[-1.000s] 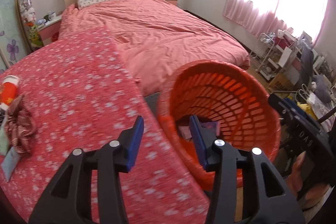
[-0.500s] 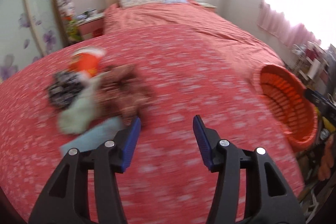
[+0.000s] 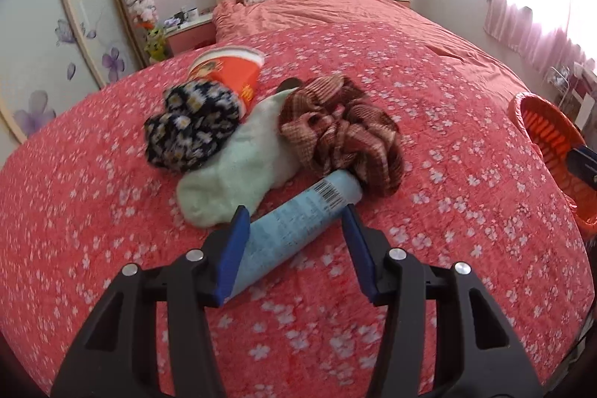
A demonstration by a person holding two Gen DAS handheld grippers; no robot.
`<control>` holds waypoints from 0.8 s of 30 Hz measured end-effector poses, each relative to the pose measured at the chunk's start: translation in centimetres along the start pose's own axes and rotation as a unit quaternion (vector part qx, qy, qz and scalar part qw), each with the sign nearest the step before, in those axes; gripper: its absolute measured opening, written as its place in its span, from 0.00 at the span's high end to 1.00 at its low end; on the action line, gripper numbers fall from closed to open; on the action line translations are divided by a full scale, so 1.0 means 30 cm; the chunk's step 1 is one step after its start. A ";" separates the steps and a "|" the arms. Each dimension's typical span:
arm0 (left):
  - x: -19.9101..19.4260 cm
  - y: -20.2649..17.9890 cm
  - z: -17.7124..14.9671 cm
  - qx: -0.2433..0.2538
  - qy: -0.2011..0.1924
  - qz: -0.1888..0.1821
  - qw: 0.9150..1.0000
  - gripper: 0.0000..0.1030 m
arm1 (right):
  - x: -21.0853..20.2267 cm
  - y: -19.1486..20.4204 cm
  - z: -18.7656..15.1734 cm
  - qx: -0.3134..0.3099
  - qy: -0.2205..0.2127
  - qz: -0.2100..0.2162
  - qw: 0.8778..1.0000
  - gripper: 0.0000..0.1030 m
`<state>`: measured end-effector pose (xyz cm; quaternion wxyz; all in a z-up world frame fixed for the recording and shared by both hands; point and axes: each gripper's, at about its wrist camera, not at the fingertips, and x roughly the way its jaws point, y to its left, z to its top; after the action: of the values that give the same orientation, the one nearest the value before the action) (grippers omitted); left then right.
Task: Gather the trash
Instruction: 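Grasp the blue tube with the left tool while the right tool grasps the brown scrunchie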
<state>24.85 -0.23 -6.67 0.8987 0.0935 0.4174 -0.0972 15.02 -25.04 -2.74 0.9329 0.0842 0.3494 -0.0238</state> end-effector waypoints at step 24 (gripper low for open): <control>-0.111 0.248 -0.184 -0.062 0.018 0.028 0.997 0.80 | 0.122 0.346 0.016 -0.065 0.037 0.064 0.995 0.35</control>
<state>20.59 8.65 -6.96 0.8973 0.0507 0.4363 -0.0438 19.17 -14.85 -3.34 0.9224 0.0466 0.3785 0.0617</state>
